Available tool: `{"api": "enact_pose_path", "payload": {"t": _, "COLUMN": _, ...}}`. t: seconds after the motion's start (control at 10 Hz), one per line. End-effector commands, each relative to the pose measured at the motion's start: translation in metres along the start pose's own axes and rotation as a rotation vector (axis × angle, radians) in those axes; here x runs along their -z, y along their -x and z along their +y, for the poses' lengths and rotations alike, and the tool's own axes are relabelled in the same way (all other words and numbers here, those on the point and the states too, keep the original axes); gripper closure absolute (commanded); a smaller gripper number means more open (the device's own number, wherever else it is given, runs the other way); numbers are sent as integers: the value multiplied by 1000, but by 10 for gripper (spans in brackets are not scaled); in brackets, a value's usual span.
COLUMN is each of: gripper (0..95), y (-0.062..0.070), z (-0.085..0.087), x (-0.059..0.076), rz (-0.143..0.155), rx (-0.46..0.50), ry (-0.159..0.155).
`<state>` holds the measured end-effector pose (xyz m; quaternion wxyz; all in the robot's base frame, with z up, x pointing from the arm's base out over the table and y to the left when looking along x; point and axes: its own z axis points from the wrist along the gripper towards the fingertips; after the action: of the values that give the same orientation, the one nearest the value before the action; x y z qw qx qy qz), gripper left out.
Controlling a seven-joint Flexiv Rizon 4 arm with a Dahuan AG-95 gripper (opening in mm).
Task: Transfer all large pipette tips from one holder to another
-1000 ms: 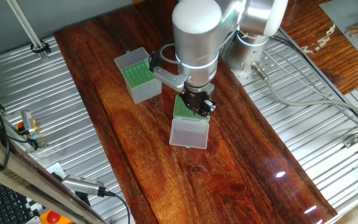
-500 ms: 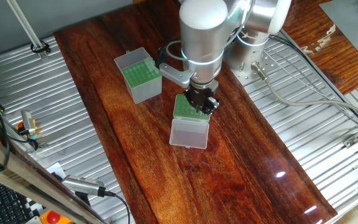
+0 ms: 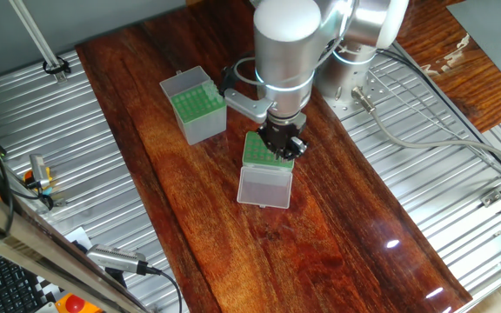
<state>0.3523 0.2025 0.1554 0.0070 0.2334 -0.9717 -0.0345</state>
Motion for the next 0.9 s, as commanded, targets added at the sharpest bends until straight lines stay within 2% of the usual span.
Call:
{"api": "enact_pose_path", "payload": {"t": 0.1, "gripper": 950, "y": 4, "z": 0, "x": 17, "rz": 6, "rx": 6, "ry": 6}}
{"api": "enact_pose_path", "payload": {"t": 0.5, "gripper": 950, "y": 13, "z": -1, "x": 75, "rz": -1, "rx": 22, "ry": 11}}
{"api": "enact_pose_path", "payload": {"t": 0.6, "gripper": 950, "y": 17, "z": -2, "x": 97, "rz": -1, "rx": 21, "ry": 14}}
{"api": "enact_pose_path", "payload": {"t": 0.8, "gripper": 950, "y": 21, "z": -5, "x": 122, "rz": 5, "rx": 25, "ry": 19}}
{"api": "enact_pose_path", "payload": {"t": 0.9, "gripper": 950, "y": 22, "z": -7, "x": 142, "rz": 12, "rx": 31, "ry": 25}}
